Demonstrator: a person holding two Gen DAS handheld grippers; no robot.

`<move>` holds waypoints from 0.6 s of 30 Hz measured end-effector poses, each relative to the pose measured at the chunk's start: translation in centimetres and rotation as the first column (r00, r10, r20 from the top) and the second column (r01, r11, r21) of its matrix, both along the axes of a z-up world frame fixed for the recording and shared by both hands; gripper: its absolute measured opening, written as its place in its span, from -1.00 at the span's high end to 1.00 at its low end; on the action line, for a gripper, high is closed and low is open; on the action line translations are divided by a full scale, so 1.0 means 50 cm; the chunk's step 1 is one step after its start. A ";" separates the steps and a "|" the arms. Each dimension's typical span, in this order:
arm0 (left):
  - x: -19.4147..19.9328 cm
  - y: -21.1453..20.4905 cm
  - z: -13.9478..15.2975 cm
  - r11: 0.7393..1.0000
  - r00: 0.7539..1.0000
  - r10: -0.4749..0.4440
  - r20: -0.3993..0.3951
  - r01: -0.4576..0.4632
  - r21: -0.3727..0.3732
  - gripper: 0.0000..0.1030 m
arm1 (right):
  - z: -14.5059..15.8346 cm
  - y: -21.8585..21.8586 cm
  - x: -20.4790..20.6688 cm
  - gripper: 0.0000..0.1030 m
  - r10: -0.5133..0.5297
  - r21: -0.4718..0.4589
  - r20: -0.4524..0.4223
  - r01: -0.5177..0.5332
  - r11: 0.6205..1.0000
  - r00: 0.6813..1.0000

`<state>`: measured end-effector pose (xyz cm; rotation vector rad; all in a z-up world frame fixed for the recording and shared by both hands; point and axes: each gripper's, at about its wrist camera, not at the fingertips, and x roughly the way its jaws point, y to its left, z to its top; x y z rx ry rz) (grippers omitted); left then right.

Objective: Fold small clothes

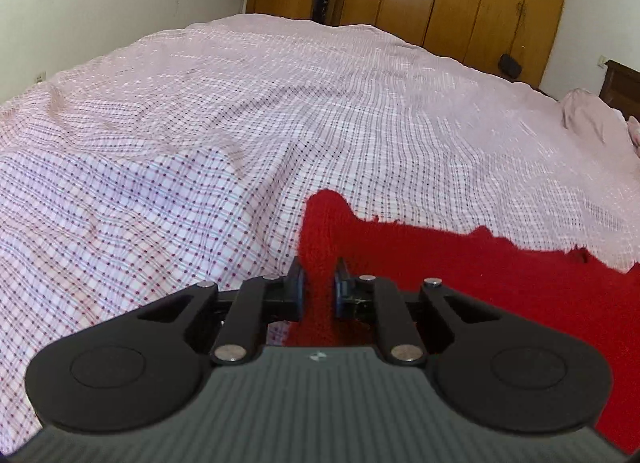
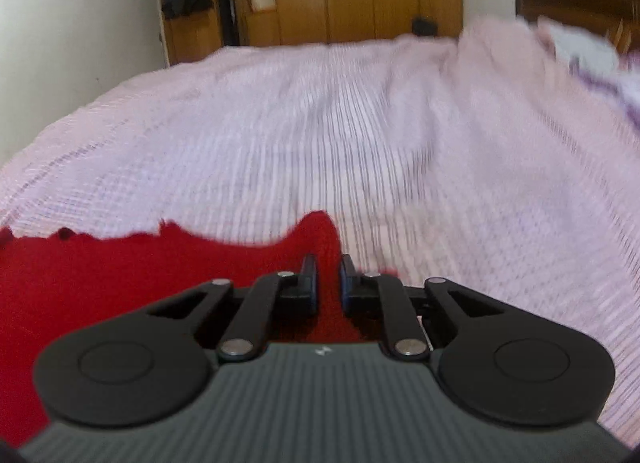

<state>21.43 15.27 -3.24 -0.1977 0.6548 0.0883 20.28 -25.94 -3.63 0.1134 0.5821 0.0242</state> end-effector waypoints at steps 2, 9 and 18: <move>0.001 -0.003 -0.003 1.000 1.000 -0.010 0.002 0.010 0.015 0.65 | -0.013 -0.006 -0.002 0.68 -0.006 0.021 0.001 0.006 1.000 1.000; 0.019 -0.035 0.019 0.993 1.000 0.003 -0.028 0.000 0.117 0.43 | -0.002 -0.006 -0.015 0.55 -0.012 0.040 -0.006 0.012 0.999 1.000; -0.042 -0.006 0.104 0.990 0.994 -0.076 -0.074 0.084 0.113 0.10 | 0.103 -0.084 -0.141 -0.02 -0.048 0.318 0.092 0.016 0.948 0.995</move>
